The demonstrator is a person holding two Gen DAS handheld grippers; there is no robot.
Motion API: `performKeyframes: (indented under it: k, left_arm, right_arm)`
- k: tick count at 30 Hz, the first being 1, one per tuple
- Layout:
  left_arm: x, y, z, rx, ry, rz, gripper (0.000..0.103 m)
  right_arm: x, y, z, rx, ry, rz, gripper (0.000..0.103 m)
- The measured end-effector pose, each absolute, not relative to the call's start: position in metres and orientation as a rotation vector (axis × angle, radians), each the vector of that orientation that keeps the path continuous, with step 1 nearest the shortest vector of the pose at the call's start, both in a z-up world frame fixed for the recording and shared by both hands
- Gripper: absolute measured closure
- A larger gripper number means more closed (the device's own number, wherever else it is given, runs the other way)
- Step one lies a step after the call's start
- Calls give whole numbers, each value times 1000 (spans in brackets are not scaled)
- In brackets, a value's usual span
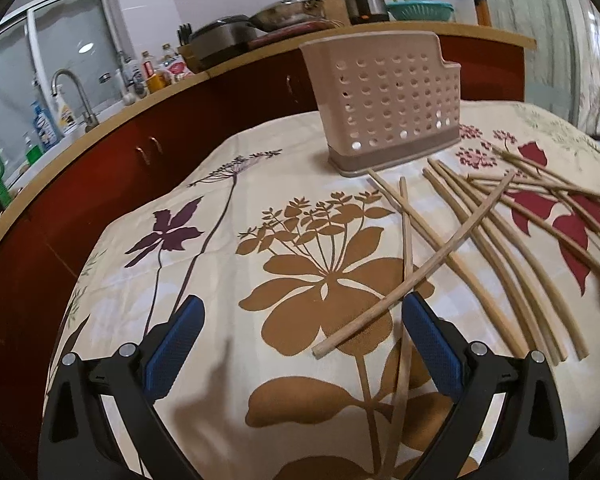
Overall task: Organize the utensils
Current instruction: 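Lower the left tool onto a wooden chopstick and close on it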
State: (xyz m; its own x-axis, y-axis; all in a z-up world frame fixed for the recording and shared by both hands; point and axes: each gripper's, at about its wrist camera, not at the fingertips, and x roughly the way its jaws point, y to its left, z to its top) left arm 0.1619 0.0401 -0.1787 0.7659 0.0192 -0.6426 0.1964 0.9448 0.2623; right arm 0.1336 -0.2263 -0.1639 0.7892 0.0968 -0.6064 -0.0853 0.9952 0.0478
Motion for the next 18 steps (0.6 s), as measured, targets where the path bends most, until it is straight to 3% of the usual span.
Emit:
performKeyframes:
  k: [4,11,12,13,14,18]
  left_arm:
    - [166,38,-183,339,712,-130,7]
    - [169,44,-182,362,733,-179,9]
    - [170,45,-183,369,741,-183,14]
    - [171,45,-185,380,751,-191,32]
    - [173,45,-189,391,777,-215,38]
    - [172,44,-193,401,781,-234,42]
  right_arm:
    - [138,-233,-170,24,679,100,17]
    - [138,-236,-172,39,681,105,19]
    - [138,-236,-172,40,681,106,19]
    - [138,-235,-172,40,681,106,19]
    - [138,-235,-172,40,681,107,19]
    - [138,-235,-171,42,679,108,19]
